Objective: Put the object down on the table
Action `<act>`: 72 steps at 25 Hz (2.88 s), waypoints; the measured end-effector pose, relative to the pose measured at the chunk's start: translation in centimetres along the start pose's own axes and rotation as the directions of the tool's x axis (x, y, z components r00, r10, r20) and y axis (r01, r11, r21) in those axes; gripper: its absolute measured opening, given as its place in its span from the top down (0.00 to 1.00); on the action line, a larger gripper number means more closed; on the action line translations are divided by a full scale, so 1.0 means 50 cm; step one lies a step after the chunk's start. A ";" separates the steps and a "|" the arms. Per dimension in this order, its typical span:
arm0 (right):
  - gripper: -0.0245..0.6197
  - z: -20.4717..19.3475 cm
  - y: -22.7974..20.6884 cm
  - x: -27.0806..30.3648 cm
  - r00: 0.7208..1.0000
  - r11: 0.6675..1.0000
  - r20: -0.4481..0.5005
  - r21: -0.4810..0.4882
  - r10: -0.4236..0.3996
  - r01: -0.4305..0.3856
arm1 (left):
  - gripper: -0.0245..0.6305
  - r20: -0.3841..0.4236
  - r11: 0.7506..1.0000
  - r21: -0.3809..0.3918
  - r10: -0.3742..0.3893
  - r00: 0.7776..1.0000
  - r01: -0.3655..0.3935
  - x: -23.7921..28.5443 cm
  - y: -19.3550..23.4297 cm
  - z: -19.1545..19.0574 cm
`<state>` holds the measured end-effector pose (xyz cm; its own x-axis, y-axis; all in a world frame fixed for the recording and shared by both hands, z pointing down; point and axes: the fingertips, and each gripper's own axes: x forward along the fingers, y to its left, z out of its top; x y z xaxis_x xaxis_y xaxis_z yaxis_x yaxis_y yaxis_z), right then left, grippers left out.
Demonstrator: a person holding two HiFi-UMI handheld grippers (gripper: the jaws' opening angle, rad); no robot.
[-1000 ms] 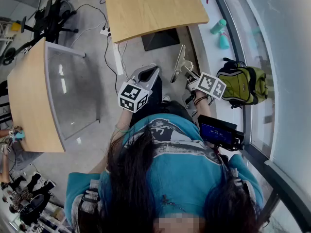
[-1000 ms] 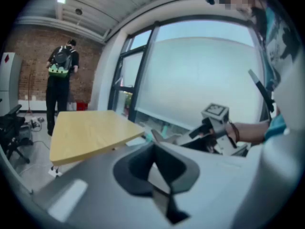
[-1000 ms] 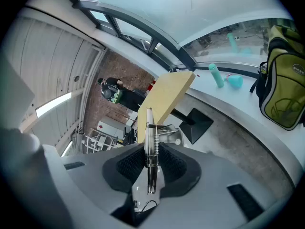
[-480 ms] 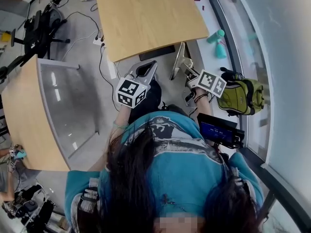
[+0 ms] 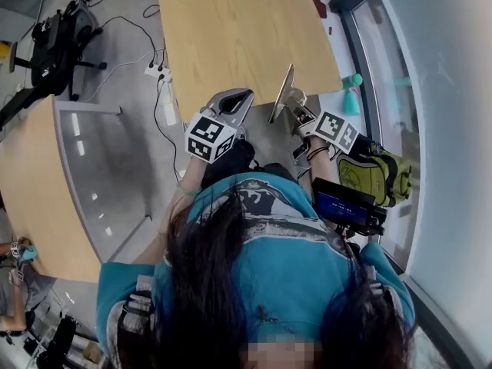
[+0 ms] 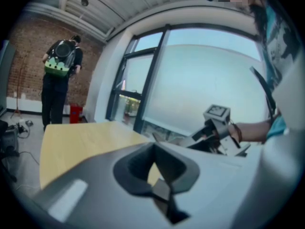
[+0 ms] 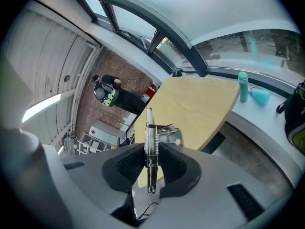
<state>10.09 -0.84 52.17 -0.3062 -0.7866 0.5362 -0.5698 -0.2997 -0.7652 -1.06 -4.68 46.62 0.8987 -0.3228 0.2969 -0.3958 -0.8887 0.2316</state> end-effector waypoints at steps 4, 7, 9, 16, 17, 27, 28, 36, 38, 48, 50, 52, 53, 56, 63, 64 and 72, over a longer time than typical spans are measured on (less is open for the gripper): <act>0.82 0.027 0.024 0.054 1.000 1.000 -0.003 0.011 -0.002 0.002 | 0.96 0.000 1.000 -0.017 0.000 1.000 -0.001 0.008 0.061 0.014; 0.82 0.048 0.024 0.076 1.000 1.000 -0.008 0.017 -0.008 0.008 | 0.96 0.000 0.999 -0.035 0.001 1.000 -0.001 0.022 0.086 0.016; 0.82 0.059 0.020 0.085 1.000 1.000 -0.013 0.020 -0.016 0.017 | 0.96 -0.004 0.999 -0.047 -0.001 1.000 0.001 0.030 0.094 0.014; 0.82 0.133 -0.005 0.129 0.999 0.999 -0.027 0.015 -0.030 0.031 | 0.96 -0.016 0.998 -0.070 0.002 1.000 -0.003 0.065 0.115 0.015; 0.82 0.146 -0.010 0.138 0.999 0.999 -0.029 0.012 -0.031 0.031 | 0.96 -0.014 0.997 -0.074 0.008 1.000 -0.009 0.071 0.119 0.017; 0.82 0.293 -0.027 0.259 0.996 1.000 -0.086 0.011 0.000 0.001 | 0.96 0.000 0.991 -0.096 0.094 0.996 -0.093 0.138 0.194 0.064; 0.82 0.310 -0.032 0.274 0.995 1.000 -0.096 0.009 0.001 -0.001 | 0.96 0.000 0.990 -0.097 0.105 0.994 -0.105 0.149 0.199 0.067; 0.82 0.401 -0.072 0.416 0.981 1.000 -0.196 0.024 0.000 0.005 | 0.96 -0.005 0.971 -0.133 0.199 0.980 -0.198 0.205 0.251 0.087; 0.82 0.412 -0.080 0.449 0.976 1.000 -0.217 0.017 -0.009 0.013 | 0.96 -0.007 0.965 -0.142 0.220 0.975 -0.219 0.210 0.264 0.087; 0.82 0.428 -0.151 0.588 0.958 0.995 -0.282 0.072 -0.053 0.076 | 0.96 -0.048 0.941 -0.169 0.288 0.956 -0.292 0.216 0.294 0.064; 0.82 0.426 -0.163 0.597 0.955 0.993 -0.289 0.071 -0.073 0.098 | 0.96 -0.054 0.937 -0.173 0.300 0.953 -0.305 0.208 0.294 0.061; 0.82 0.421 -0.173 0.600 0.952 0.991 -0.292 0.069 -0.089 0.113 | 0.96 -0.059 0.931 -0.178 0.312 0.948 -0.318 0.199 0.296 0.057; 0.82 0.419 -0.175 0.602 0.952 0.991 -0.293 0.066 -0.091 0.115 | 0.96 -0.061 0.929 -0.180 0.318 0.946 -0.324 0.194 0.298 0.056; 0.82 0.414 -0.179 0.607 0.952 0.991 -0.295 0.071 -0.085 0.110 | 0.96 -0.063 0.924 -0.184 0.331 0.942 -0.337 0.188 0.305 0.056; 0.78 0.412 -0.174 0.610 0.954 0.991 -0.299 0.113 -0.036 0.073 | 0.96 -0.064 0.920 -0.187 0.339 0.939 -0.345 0.179 0.311 0.050; 0.76 0.415 -0.174 0.606 0.956 0.992 -0.290 0.103 -0.047 0.080 | 0.96 -0.063 0.919 -0.187 0.340 0.938 -0.346 0.176 0.312 0.050; 0.73 0.400 -0.165 0.533 0.966 0.994 -0.247 0.057 -0.079 0.096 | 0.96 -0.044 0.925 -0.185 0.330 0.943 -0.332 0.139 0.310 0.043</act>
<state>21.87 -30.15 65.63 -0.4389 -0.6024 0.6666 -0.5525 -0.4041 -0.7290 -0.56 -21.37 50.27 0.7086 -0.5831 0.3974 -0.6995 -0.6547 0.2867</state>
